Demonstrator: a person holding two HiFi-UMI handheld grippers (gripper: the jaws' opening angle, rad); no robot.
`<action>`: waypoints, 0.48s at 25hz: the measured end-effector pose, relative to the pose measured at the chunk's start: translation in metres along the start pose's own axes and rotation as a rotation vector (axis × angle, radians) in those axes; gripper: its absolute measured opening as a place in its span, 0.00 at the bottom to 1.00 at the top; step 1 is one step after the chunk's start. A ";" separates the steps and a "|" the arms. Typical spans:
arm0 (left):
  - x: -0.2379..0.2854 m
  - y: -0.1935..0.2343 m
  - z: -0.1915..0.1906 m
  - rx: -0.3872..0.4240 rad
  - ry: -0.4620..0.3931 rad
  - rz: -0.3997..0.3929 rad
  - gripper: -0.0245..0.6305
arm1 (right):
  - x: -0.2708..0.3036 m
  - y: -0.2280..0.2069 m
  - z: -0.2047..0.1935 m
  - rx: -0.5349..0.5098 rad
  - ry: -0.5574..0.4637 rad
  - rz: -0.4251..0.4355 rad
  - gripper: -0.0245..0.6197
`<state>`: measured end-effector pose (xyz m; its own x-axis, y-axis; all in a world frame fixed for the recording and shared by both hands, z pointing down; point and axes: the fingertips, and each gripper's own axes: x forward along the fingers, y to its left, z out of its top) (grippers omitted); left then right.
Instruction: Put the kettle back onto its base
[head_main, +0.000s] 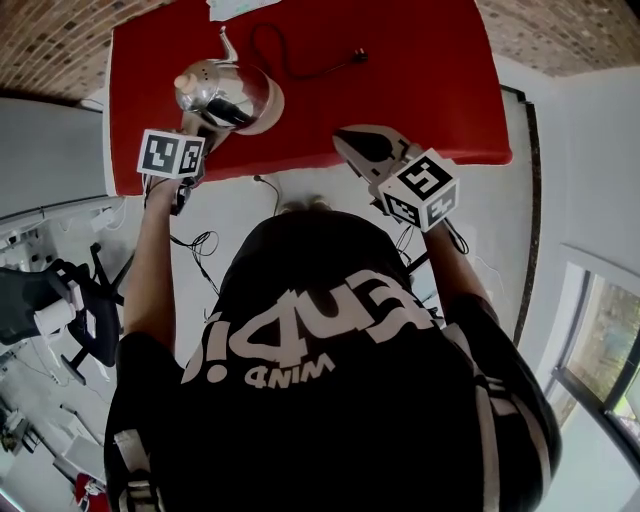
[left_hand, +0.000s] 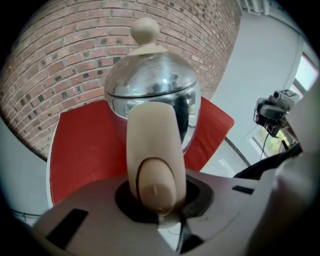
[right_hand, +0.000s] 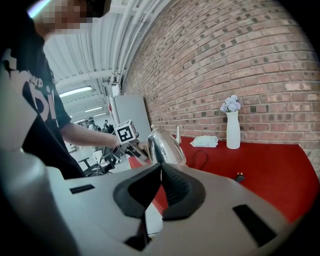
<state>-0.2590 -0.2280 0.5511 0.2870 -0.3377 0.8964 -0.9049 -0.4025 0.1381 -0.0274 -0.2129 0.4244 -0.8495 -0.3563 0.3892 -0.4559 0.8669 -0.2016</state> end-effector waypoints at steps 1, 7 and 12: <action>0.002 0.000 0.000 0.001 0.005 -0.001 0.12 | -0.001 -0.001 -0.001 0.004 0.001 -0.003 0.07; 0.013 -0.002 0.001 0.019 0.030 0.002 0.12 | -0.004 -0.005 -0.005 0.023 0.002 -0.021 0.07; 0.019 -0.001 -0.001 0.047 0.063 0.017 0.12 | -0.005 -0.006 -0.009 0.032 0.000 -0.027 0.07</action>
<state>-0.2527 -0.2326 0.5682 0.2497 -0.2909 0.9236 -0.8933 -0.4374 0.1038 -0.0177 -0.2136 0.4316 -0.8368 -0.3792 0.3949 -0.4867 0.8456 -0.2195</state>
